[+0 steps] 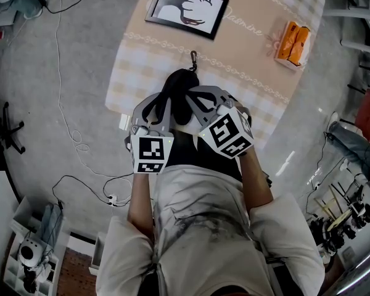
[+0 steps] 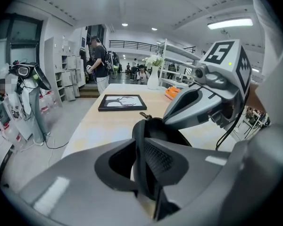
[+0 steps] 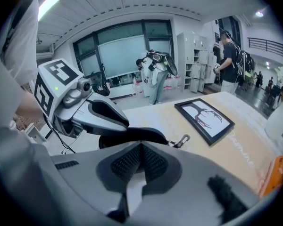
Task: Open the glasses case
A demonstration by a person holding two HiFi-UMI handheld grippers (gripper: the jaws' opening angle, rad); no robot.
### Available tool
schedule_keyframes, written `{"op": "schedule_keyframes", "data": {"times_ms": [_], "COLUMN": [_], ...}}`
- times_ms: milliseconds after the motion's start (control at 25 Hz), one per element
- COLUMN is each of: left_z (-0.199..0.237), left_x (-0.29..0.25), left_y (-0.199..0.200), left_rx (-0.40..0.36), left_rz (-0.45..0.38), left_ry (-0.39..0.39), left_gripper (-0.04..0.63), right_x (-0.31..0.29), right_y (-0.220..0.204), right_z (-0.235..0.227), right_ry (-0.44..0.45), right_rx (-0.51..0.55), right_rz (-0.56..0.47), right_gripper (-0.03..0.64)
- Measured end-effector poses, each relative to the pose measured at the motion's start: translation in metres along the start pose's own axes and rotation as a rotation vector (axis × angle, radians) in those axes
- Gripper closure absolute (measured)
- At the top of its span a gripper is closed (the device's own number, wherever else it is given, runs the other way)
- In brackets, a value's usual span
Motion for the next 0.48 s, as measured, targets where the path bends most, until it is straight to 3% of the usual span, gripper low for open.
{"op": "schedule_keyframes", "data": {"times_ms": [480], "left_z": [0.016], "left_x": [0.000], "left_y": [-0.005], "left_rx": [0.006], "left_rz": [0.006], "left_ry": [0.057], "left_gripper": [0.530], "right_x": [0.010], "right_y": [-0.016], "right_z": [-0.003], "right_ry": [-0.056], "right_rx": [-0.008], "right_rz": [0.021], "right_gripper": [0.601]}}
Point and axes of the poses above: the fingertips, and each gripper's own axes: x backward along the fingers, z to its left, y out of its top, the point moved 3 cm from there along x, backward along the fingers, and after that the axes turned 7 degrees about -z, right-handed, at the moved point
